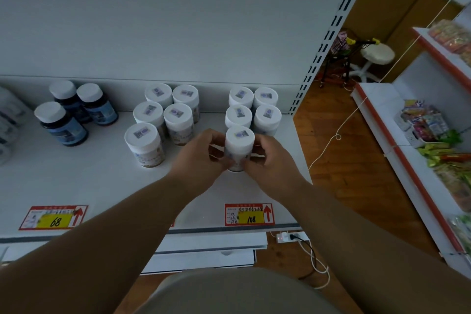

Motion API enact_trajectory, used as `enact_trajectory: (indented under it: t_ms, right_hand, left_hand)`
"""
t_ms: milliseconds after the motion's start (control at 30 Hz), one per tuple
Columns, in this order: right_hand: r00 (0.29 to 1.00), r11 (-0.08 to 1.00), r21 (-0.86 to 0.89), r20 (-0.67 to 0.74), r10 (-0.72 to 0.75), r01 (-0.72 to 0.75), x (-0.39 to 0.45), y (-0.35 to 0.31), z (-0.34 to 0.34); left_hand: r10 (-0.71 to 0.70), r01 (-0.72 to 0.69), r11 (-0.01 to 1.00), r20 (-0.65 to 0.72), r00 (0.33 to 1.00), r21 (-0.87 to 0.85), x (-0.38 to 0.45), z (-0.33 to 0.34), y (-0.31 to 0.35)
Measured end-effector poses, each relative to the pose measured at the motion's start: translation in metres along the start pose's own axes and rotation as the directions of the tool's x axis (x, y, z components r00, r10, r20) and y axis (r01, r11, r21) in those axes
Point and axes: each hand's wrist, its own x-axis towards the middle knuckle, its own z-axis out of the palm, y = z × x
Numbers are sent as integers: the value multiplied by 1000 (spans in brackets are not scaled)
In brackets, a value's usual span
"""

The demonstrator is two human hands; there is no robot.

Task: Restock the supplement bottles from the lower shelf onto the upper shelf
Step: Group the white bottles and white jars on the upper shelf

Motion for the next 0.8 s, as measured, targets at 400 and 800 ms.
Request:
enact_trajectory:
  t_ms: [400, 800]
  right_hand:
    - [998, 1000, -24, -64, -2, 0, -4, 15, -6]
    - [917, 916, 395, -336, 215, -70, 48, 6, -15]
  left_hand:
    - [-125, 95, 974, -138, 982, -203, 11, 8, -7]
    - [-334, 262, 567, 73, 940, -781, 56, 29, 18]
